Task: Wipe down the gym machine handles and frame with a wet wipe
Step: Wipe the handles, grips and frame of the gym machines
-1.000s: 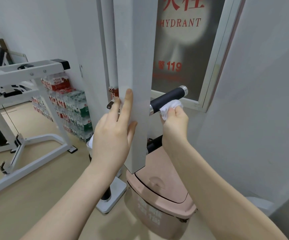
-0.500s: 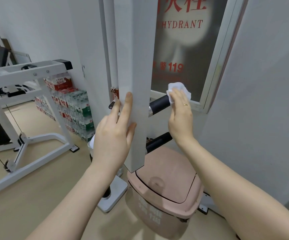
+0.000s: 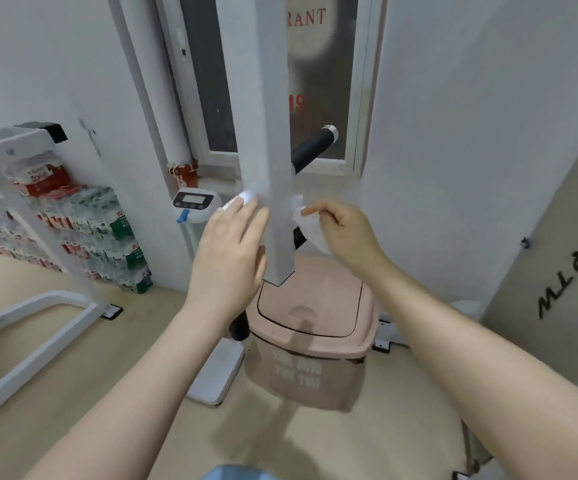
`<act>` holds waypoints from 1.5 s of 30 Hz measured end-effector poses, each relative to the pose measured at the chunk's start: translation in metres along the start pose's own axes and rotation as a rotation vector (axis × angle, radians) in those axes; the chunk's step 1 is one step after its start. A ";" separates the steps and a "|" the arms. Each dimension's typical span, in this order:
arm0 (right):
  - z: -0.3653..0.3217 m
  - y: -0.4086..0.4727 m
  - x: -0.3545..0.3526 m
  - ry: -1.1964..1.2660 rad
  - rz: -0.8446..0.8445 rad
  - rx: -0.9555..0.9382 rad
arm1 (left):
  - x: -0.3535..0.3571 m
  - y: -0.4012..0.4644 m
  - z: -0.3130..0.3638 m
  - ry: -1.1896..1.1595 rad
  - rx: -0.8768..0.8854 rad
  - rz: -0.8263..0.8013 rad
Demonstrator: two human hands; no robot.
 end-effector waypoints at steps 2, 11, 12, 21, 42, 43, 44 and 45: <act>0.016 -0.038 0.004 -0.023 -0.003 0.138 | -0.002 -0.020 0.004 0.000 0.036 -0.041; 0.016 -0.186 -0.020 -0.132 0.025 0.305 | -0.018 -0.103 0.061 -0.196 0.153 -0.157; 0.012 -0.199 -0.026 -0.141 0.044 0.312 | -0.023 -0.107 0.071 -0.227 0.176 -0.162; -0.007 -0.312 -0.074 -0.174 0.130 0.357 | -0.069 -0.135 0.153 -0.476 0.202 -0.179; 0.001 -0.586 -0.405 -0.197 0.187 0.283 | -0.228 -0.177 0.556 -1.068 -0.246 -0.189; 0.002 -0.583 -0.422 -0.203 0.196 0.268 | -0.230 -0.168 0.568 -1.093 -0.250 -0.176; 0.006 -0.580 -0.436 -0.193 0.211 0.259 | -0.231 -0.159 0.580 -1.107 -0.251 -0.163; 0.011 -0.577 -0.451 -0.174 0.230 0.252 | -0.229 -0.150 0.592 -1.113 -0.247 -0.147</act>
Point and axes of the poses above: each hand's wrist, its own y-axis towards the middle knuckle, its own x-axis out of the palm, z = x × y, the point moved 3 cm from there along y, towards the middle knuckle, and after that the axes turned 8 degrees about x, right-handed, at the moved point
